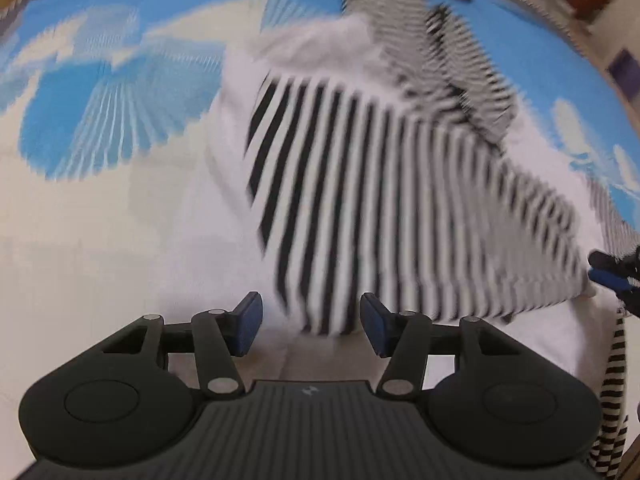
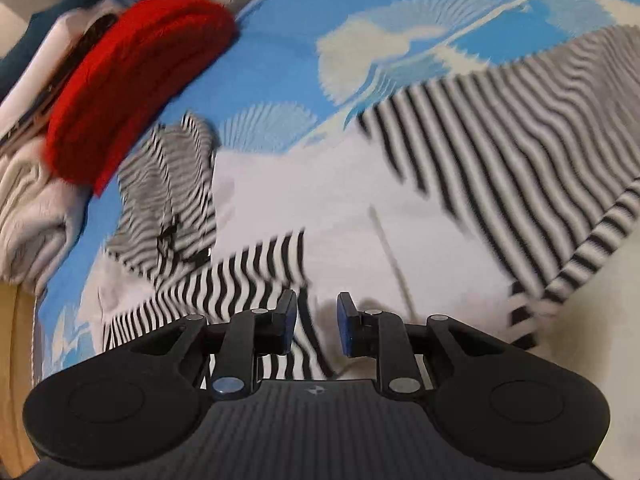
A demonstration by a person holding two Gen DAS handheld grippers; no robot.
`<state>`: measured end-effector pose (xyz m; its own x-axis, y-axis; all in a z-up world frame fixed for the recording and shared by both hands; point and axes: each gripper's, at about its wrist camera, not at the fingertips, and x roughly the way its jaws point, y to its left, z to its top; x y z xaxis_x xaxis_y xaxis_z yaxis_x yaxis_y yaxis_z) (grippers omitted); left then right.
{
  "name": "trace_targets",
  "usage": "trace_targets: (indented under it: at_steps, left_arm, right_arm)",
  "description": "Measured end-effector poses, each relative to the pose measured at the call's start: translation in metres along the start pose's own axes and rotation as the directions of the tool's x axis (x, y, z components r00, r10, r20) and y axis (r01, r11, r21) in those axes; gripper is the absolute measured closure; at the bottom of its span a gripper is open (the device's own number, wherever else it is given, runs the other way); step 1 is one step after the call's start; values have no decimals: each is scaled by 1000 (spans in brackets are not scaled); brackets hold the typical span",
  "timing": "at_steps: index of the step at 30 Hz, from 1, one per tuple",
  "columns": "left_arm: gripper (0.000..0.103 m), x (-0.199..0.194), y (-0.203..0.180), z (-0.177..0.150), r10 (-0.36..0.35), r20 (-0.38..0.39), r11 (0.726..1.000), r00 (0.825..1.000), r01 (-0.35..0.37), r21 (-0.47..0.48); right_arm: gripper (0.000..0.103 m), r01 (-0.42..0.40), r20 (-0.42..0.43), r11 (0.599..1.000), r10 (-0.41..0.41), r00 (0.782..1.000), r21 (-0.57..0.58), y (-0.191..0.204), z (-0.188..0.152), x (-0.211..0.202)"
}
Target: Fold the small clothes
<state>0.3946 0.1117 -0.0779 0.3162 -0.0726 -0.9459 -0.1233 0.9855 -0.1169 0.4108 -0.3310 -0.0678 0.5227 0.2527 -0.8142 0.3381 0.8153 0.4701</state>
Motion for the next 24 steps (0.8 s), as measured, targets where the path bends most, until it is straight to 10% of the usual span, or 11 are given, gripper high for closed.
trace_targets:
  at_steps: [5,12,24]
  left_arm:
    - [44,-10,-1,2,23,19,1000,1000,-23,2]
    - [44,-76,-47,14,-29,231,995,972,7,95]
    - [43,-92,-73,7,-60,291,988,955,16,153]
  right_arm:
    - [80,118,-72,993,-120,990,-28,-2,-2,10]
    - [79,130,70,990,-126,990,-59,3,13,-30]
    - [79,159,324,981,-116,939,-110,-33,52,-108]
